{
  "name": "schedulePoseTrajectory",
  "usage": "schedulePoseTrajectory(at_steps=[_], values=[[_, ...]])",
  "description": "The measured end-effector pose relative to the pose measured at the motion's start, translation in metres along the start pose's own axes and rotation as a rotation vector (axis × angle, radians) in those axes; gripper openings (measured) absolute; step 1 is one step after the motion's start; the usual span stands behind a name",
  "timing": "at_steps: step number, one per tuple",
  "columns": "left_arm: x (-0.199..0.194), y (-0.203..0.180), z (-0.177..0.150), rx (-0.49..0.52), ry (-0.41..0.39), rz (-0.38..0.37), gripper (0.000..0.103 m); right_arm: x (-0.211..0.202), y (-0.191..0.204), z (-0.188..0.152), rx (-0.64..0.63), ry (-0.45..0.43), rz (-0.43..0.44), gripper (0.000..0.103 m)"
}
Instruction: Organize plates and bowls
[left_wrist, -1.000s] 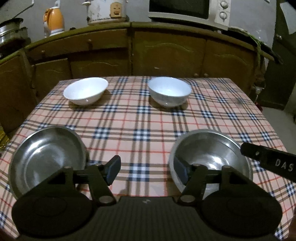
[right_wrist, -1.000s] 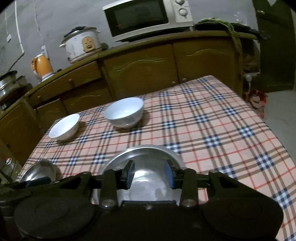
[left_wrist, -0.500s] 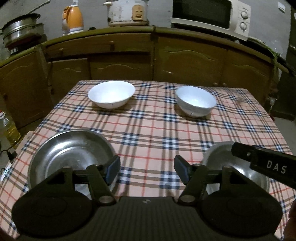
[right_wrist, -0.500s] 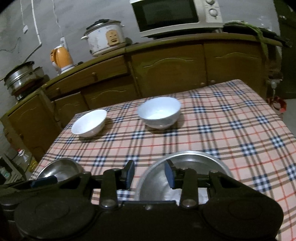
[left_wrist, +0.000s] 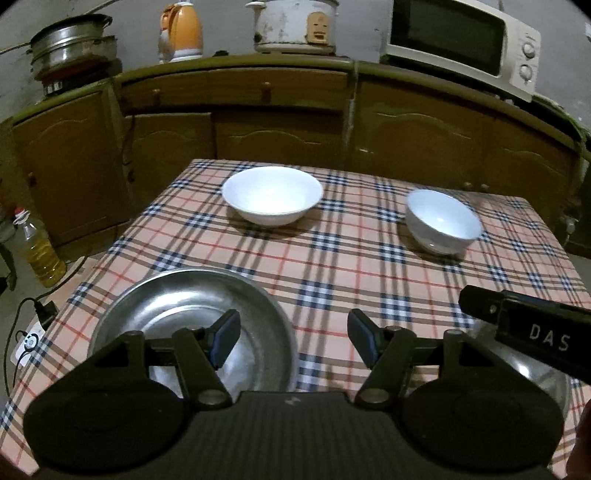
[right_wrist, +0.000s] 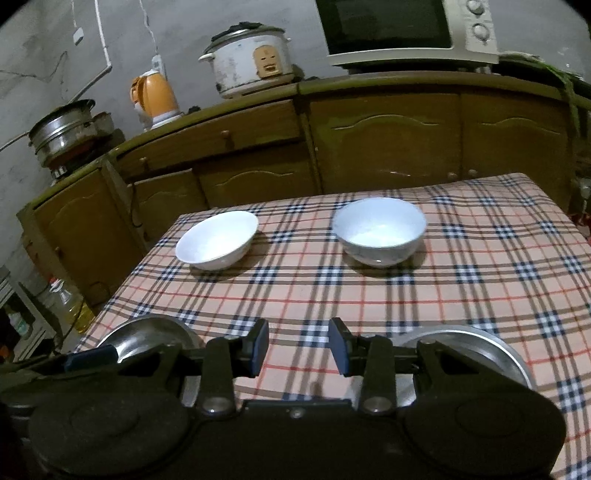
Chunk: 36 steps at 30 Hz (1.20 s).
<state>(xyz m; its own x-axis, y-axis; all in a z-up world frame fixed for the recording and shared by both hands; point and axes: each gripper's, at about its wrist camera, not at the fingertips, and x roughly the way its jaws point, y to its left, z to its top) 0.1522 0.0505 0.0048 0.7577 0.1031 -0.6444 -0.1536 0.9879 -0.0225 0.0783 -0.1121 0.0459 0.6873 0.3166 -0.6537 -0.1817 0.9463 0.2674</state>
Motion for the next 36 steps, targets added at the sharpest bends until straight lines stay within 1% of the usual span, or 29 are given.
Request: schedulePoseTrajectory(at_steps=[6, 9, 12, 13, 15, 18, 22, 25, 26, 30, 33, 35, 36], values=[[0.014, 0.023, 0.013, -0.033, 0.002, 0.028, 0.066, 0.022, 0.012, 0.013, -0.01, 0.011, 0.015, 0.045], [0.025, 0.038, 0.026, -0.047, -0.001, 0.051, 0.066, 0.037, 0.019, 0.024, -0.017, 0.011, 0.019, 0.045], [0.04, 0.053, 0.047, -0.058, -0.013, 0.076, 0.066, 0.055, 0.024, 0.039, -0.016, 0.011, 0.028, 0.045], [0.045, 0.056, 0.053, -0.06, -0.016, 0.082, 0.066, 0.061, 0.026, 0.043, -0.017, 0.011, 0.031, 0.048], [0.057, 0.063, 0.067, -0.058, -0.022, 0.096, 0.067, 0.076, 0.03, 0.054, -0.018, 0.01, 0.038, 0.052], [0.083, 0.072, 0.087, -0.06, -0.013, 0.115, 0.069, 0.103, 0.038, 0.07, -0.02, 0.022, 0.051, 0.053], [0.116, 0.08, 0.106, -0.052, -0.004, 0.112, 0.069, 0.146, 0.046, 0.087, -0.014, 0.061, 0.052, 0.053], [0.139, 0.085, 0.116, -0.054, 0.009, 0.102, 0.069, 0.175, 0.049, 0.093, -0.001, 0.083, 0.056, 0.054], [0.145, 0.085, 0.118, -0.051, 0.007, 0.101, 0.069, 0.184, 0.049, 0.093, 0.002, 0.091, 0.054, 0.056], [0.172, 0.087, 0.126, -0.037, 0.018, 0.102, 0.068, 0.218, 0.056, 0.095, -0.024, 0.122, 0.037, 0.057], [0.191, 0.089, 0.129, -0.038, 0.043, 0.099, 0.065, 0.238, 0.058, 0.095, -0.01, 0.146, 0.038, 0.057], [0.202, 0.09, 0.128, -0.037, 0.063, 0.1, 0.055, 0.247, 0.059, 0.093, -0.008, 0.149, 0.035, 0.057], [0.206, 0.091, 0.127, -0.041, 0.069, 0.084, 0.052, 0.252, 0.06, 0.092, -0.013, 0.15, 0.04, 0.057]])
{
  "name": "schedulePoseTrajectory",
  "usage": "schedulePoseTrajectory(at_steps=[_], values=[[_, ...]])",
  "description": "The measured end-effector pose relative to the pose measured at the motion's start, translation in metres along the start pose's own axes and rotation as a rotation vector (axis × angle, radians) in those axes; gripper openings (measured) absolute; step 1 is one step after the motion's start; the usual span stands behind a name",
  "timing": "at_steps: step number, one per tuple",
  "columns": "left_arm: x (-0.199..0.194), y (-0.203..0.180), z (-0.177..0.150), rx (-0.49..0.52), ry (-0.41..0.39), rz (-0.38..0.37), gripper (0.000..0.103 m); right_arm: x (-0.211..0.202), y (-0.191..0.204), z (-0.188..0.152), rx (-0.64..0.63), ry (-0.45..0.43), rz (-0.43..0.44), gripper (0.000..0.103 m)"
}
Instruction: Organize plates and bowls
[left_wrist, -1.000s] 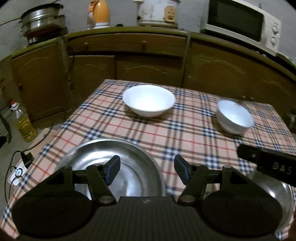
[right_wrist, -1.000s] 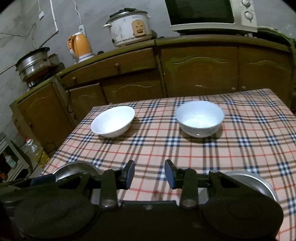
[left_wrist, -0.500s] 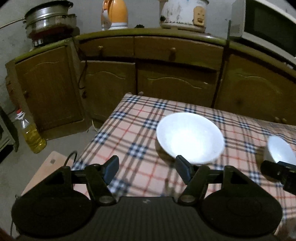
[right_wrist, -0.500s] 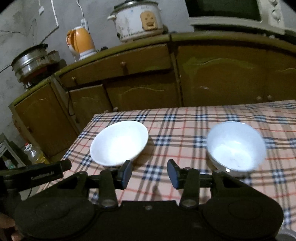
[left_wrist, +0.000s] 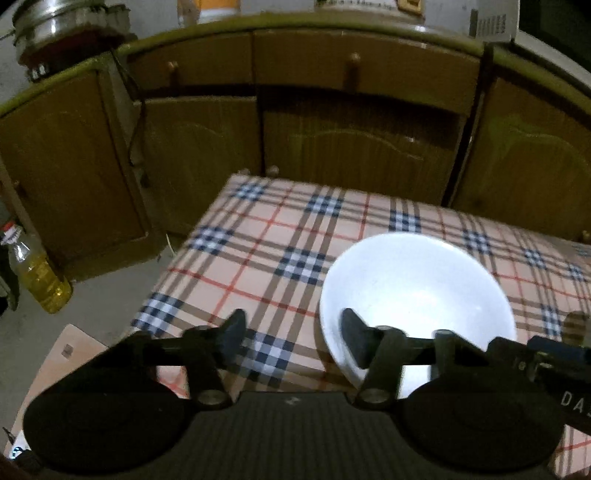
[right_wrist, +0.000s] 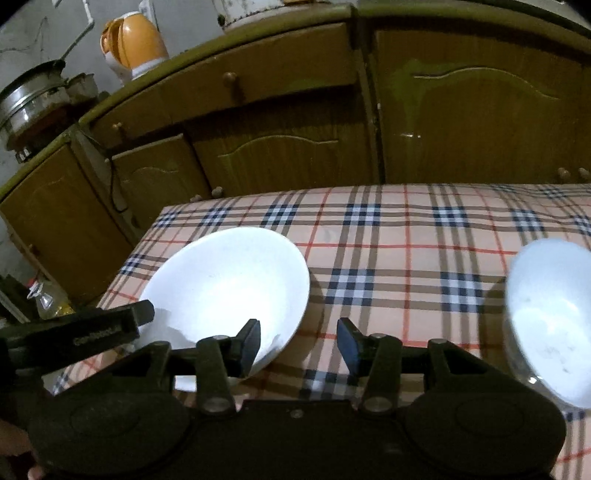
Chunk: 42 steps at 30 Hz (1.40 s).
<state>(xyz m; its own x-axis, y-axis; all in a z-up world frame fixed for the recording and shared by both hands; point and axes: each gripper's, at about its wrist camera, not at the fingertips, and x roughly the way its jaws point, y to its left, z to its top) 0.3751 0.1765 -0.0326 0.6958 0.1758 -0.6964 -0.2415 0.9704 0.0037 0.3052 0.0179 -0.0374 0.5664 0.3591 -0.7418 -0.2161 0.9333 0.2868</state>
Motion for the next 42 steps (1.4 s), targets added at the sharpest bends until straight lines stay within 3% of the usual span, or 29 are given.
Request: schedulePoseTrajectory(at_steps=[2, 5, 6, 7, 9, 17, 26, 36, 42], values=[[0.004, -0.001, 0.0, -0.001, 0.004, -0.019, 0.047, 0.008, 0.0, -0.001, 0.006, 0.009, 0.012, 0.057], [0.008, -0.006, 0.0, 0.017, 0.004, -0.059, 0.027, 0.019, -0.002, 0.0, 0.049, 0.033, 0.052, 0.052], [0.008, -0.008, 0.0, 0.024, 0.004, -0.074, 0.019, 0.02, -0.001, -0.001, 0.05, 0.036, 0.058, 0.038], [0.008, -0.01, -0.001, 0.03, 0.001, -0.074, 0.018, 0.019, -0.001, -0.002, 0.049, 0.036, 0.079, 0.029], [0.007, -0.009, -0.003, 0.001, 0.005, -0.079, 0.017, 0.016, 0.002, -0.003, 0.038, 0.032, 0.07, 0.029], [-0.025, -0.013, -0.009, -0.019, -0.02, -0.105, 0.016, -0.023, 0.002, -0.004, 0.004, -0.023, 0.072, 0.028], [-0.103, -0.03, -0.022, 0.0, -0.079, -0.097, 0.017, -0.107, 0.002, -0.017, -0.032, -0.102, 0.066, 0.028], [-0.188, -0.058, -0.055, 0.044, -0.138, -0.096, 0.018, -0.205, -0.008, -0.054, -0.039, -0.177, 0.053, 0.028], [-0.214, -0.078, -0.079, 0.084, -0.147, -0.108, 0.018, -0.244, -0.025, -0.081, -0.012, -0.19, 0.032, 0.028]])
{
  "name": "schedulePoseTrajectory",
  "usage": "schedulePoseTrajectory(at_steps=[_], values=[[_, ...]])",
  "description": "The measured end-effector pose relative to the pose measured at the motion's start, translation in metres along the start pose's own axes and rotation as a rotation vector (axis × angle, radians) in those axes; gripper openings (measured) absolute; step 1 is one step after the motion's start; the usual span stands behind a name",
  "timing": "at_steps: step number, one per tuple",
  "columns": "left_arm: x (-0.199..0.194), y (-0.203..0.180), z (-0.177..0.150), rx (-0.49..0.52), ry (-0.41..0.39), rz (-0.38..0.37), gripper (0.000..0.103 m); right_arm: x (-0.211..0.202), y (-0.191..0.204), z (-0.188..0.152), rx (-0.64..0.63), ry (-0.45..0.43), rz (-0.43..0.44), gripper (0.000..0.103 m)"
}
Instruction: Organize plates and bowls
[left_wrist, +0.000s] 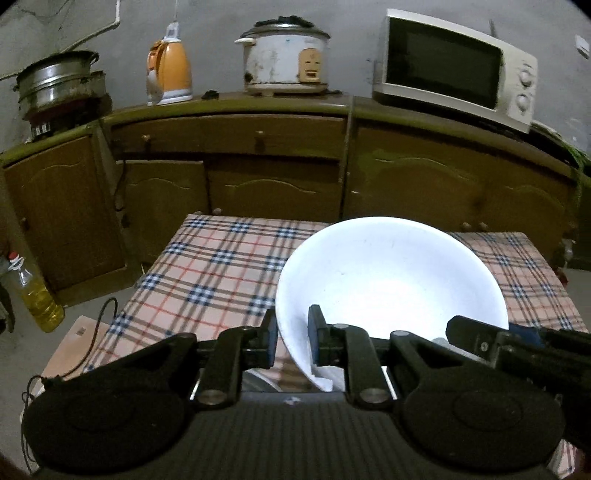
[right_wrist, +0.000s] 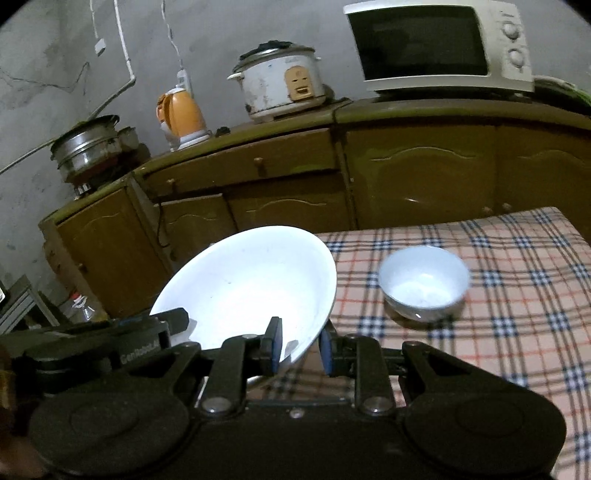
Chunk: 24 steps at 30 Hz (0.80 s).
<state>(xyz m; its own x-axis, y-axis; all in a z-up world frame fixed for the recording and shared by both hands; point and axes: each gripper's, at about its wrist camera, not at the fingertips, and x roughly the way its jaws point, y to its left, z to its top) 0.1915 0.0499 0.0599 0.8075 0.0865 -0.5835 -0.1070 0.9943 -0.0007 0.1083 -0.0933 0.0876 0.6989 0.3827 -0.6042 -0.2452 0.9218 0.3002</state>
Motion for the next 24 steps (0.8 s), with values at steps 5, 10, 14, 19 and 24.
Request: schedulePoseTrajectory(at_steps=[5, 10, 14, 19, 24], values=[[-0.017, -0.015, -0.017, 0.017, -0.002, -0.033, 0.018, -0.026, -0.014, -0.013, 0.028, -0.02, -0.027, 0.028], [-0.029, -0.029, -0.027, 0.024, -0.001, -0.062, 0.018, -0.051, -0.027, -0.025, 0.029, -0.034, -0.051, 0.028], [-0.037, -0.042, -0.036, 0.043, -0.006, -0.077, 0.018, -0.067, -0.039, -0.036, 0.042, -0.043, -0.069, 0.028], [-0.04, -0.058, -0.047, 0.057, 0.01, -0.108, 0.018, -0.079, -0.056, -0.046, 0.07, -0.037, -0.096, 0.028], [-0.04, -0.078, -0.056, 0.079, 0.024, -0.144, 0.018, -0.092, -0.076, -0.056, 0.089, -0.041, -0.135, 0.028]])
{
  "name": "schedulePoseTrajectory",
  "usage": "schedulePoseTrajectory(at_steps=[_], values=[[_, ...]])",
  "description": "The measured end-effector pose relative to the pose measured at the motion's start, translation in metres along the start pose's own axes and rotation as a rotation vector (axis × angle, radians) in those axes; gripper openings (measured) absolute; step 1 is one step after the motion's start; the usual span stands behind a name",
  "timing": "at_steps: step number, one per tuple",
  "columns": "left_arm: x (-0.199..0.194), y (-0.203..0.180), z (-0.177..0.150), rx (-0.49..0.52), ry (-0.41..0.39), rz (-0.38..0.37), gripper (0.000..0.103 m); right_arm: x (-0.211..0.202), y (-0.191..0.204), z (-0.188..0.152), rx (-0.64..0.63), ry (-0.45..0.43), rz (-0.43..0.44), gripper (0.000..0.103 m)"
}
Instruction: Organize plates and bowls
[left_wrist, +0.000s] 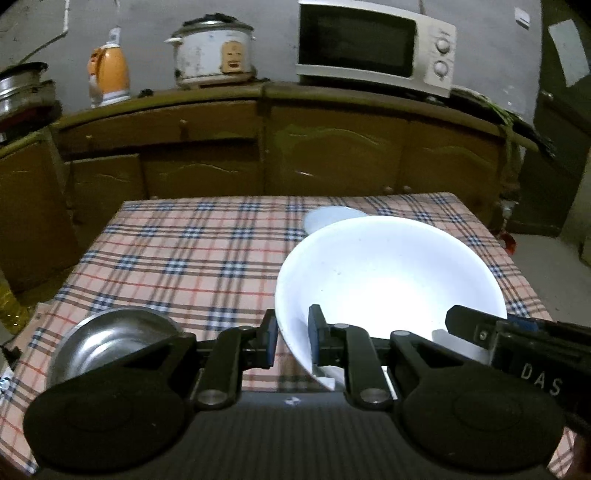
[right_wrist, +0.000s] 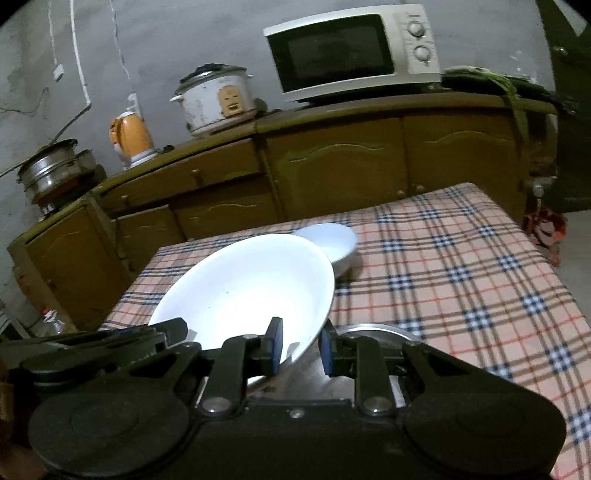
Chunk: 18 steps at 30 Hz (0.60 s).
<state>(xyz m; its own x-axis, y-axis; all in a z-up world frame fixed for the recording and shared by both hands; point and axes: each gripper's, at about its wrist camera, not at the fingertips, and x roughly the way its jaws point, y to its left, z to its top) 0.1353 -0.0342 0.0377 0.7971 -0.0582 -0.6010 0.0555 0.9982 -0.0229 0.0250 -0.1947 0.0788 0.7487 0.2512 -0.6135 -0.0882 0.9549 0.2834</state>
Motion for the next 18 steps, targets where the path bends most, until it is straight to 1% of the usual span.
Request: schedulePoseTrajectory(at_steps=[11, 18], values=[[0.017, -0.037, -0.018, 0.046, 0.047, -0.084, 0.018, -0.009, -0.049, -0.017, 0.062, 0.021, -0.073, 0.028], [0.037, -0.053, -0.033, 0.069, 0.099, -0.124, 0.018, -0.001, -0.074, -0.035, 0.101, 0.067, -0.112, 0.028]])
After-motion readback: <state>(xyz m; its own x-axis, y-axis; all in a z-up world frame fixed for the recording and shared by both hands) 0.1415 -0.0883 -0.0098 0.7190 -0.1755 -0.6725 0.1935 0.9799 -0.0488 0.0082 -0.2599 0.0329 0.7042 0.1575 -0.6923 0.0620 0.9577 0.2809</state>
